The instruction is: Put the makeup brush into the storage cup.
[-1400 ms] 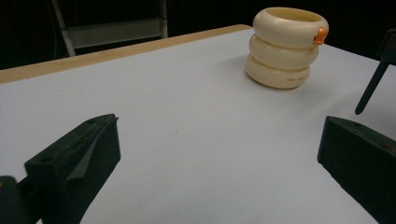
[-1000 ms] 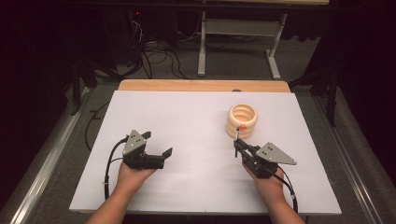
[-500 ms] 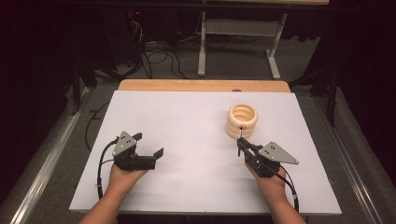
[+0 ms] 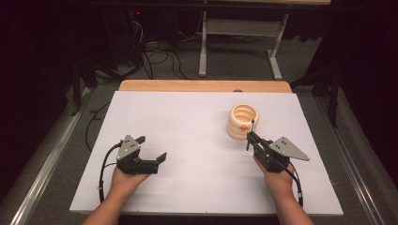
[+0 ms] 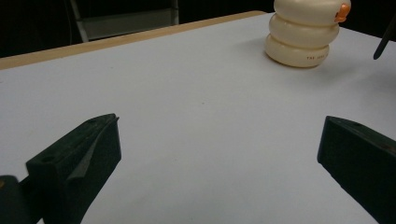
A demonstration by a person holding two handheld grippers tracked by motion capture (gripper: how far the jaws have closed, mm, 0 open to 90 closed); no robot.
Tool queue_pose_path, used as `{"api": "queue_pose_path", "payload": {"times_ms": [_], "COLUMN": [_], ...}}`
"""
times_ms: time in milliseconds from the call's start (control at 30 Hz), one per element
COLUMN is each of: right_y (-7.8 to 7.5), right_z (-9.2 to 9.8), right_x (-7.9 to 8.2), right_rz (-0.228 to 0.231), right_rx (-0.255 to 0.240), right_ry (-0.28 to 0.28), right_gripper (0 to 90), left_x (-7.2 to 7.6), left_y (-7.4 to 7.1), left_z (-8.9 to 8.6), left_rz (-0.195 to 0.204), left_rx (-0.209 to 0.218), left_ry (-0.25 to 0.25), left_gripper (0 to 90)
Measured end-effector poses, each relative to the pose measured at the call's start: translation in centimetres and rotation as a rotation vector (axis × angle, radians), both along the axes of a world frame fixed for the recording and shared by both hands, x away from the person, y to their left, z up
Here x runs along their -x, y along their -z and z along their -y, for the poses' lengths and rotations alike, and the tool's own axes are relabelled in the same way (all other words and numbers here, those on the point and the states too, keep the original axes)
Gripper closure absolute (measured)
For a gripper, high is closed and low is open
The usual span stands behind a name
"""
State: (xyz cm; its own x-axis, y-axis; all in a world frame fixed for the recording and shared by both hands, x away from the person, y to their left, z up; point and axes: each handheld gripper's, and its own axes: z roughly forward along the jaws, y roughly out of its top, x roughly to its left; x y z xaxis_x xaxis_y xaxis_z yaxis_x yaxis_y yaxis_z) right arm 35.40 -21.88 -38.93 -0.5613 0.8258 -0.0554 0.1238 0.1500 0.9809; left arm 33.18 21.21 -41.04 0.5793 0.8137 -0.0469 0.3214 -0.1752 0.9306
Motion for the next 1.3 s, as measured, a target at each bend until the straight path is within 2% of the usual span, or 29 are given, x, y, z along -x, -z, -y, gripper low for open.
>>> {"api": "queue_pose_path", "payload": {"times_ms": [500,767,1033,1300], "right_y": [-1.7,-3.3,-4.3,-5.1], "right_z": [1.0,1.1,0.8,0.4], "right_x": [-1.5,-2.4,-2.9,-3.4], "right_rz": [0.006,0.022,0.02,0.038], "right_rx": [-0.03,-0.033,-0.046,-0.044], "right_ry": [0.055,0.057,0.058,0.058], "right_gripper": [85.8,85.8,85.8,85.9], "left_x": [0.3,0.3,0.3,0.4], "left_y": [-0.1,-0.1,-0.2,-0.3], "left_z": [-0.6,-0.6,-0.7,-0.8], "left_rz": [0.004,0.007,0.01,0.011], "left_rx": [0.014,0.014,0.017,0.022], "left_ry": [0.003,0.012,0.014,0.018], "left_gripper": [0.4,0.4,0.4,0.4]}}
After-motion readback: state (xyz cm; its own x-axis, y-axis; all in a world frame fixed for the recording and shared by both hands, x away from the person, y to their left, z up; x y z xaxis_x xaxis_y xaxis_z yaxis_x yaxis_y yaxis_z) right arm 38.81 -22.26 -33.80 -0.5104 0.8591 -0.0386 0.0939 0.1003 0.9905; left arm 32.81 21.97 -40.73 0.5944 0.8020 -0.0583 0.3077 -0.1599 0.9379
